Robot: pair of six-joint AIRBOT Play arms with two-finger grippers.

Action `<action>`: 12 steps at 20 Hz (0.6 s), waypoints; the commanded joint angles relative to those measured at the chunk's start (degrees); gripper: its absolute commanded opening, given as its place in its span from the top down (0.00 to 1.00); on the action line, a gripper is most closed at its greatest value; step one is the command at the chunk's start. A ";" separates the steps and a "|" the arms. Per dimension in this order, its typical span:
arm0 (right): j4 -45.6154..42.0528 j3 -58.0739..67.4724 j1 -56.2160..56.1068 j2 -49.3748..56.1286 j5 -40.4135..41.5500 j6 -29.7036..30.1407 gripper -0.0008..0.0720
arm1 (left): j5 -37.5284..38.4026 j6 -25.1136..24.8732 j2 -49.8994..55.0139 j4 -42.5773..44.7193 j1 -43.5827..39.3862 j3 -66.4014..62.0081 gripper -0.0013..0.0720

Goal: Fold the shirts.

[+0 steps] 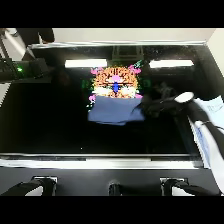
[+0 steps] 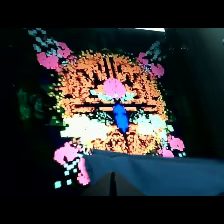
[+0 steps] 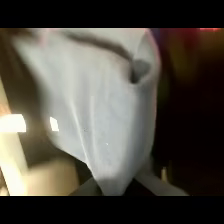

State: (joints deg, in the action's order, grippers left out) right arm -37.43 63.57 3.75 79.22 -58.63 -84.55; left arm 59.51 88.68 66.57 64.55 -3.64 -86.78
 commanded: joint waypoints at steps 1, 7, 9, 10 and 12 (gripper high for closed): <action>-8.57 11.04 12.50 -4.74 -6.80 -5.46 0.93 | 0.04 -0.20 0.04 0.02 -0.02 0.02 0.95; -15.37 27.50 38.42 -5.79 -19.12 -9.84 0.93 | 0.04 -0.20 0.04 0.02 -0.02 0.02 0.95; -15.21 30.10 45.48 -5.79 -20.09 -12.59 0.93 | 0.04 -0.22 0.04 0.02 -0.02 0.02 0.95; -14.88 31.06 48.37 -5.79 -21.09 -13.86 0.93 | 0.04 -0.37 0.04 0.02 -0.02 0.02 0.95; -13.77 33.18 53.33 -5.79 -25.00 -14.49 0.93 | 0.02 -1.44 0.04 0.02 -0.02 0.02 0.95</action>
State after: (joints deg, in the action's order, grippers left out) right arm -51.64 92.99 48.88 73.60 -78.52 -96.47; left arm 59.57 88.20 66.57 64.58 -3.64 -86.78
